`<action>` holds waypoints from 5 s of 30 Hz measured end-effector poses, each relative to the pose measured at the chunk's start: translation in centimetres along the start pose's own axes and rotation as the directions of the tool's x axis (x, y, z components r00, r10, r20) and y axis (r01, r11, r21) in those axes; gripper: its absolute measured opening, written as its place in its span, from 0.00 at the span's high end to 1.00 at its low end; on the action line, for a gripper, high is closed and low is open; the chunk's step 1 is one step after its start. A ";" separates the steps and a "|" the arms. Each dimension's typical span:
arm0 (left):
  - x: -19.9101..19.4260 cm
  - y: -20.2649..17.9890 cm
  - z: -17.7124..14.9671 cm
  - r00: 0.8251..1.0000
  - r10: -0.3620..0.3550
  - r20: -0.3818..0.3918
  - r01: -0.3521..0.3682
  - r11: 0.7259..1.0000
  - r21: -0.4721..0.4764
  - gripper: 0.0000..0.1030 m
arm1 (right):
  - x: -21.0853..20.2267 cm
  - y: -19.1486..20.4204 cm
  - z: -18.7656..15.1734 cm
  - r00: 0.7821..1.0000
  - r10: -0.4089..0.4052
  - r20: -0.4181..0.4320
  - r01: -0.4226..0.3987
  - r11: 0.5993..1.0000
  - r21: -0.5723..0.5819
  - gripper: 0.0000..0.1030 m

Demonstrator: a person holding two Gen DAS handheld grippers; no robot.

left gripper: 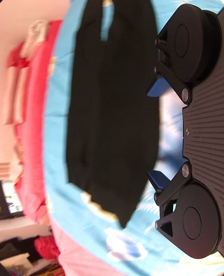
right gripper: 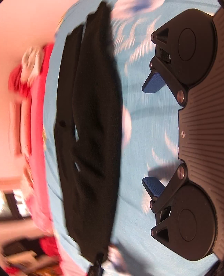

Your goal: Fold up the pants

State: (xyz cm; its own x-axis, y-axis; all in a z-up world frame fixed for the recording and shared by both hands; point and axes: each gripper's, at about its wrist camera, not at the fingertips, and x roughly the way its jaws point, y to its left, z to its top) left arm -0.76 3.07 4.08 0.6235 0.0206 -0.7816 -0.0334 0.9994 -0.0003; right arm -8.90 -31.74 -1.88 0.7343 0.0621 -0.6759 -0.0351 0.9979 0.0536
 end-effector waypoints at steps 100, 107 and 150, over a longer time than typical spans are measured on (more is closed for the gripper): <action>7.1 7.0 0.2 0.992 0.126 -0.016 -0.127 0.986 -0.109 0.00 | 1.7 14.4 1.2 0.957 0.291 -0.003 -0.244 0.793 -0.558 0.83; 7.6 6.6 0.2 0.989 0.145 -0.014 -0.146 0.986 -0.078 0.00 | 3.8 11.3 2.2 0.961 0.272 -0.049 -0.269 0.882 -0.387 0.70; 3.4 -0.4 -0.8 0.998 -0.032 0.055 0.030 0.999 0.037 0.00 | -2.2 0.8 2.6 0.991 0.089 0.101 -0.068 0.978 -0.199 0.28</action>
State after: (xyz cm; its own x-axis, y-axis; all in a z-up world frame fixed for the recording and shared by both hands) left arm 0.78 2.69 0.94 0.6663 -0.0104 -0.7457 0.0143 0.9999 -0.0012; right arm -8.79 -31.13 1.58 0.7928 0.1491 -0.5910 -0.2189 0.9746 -0.0478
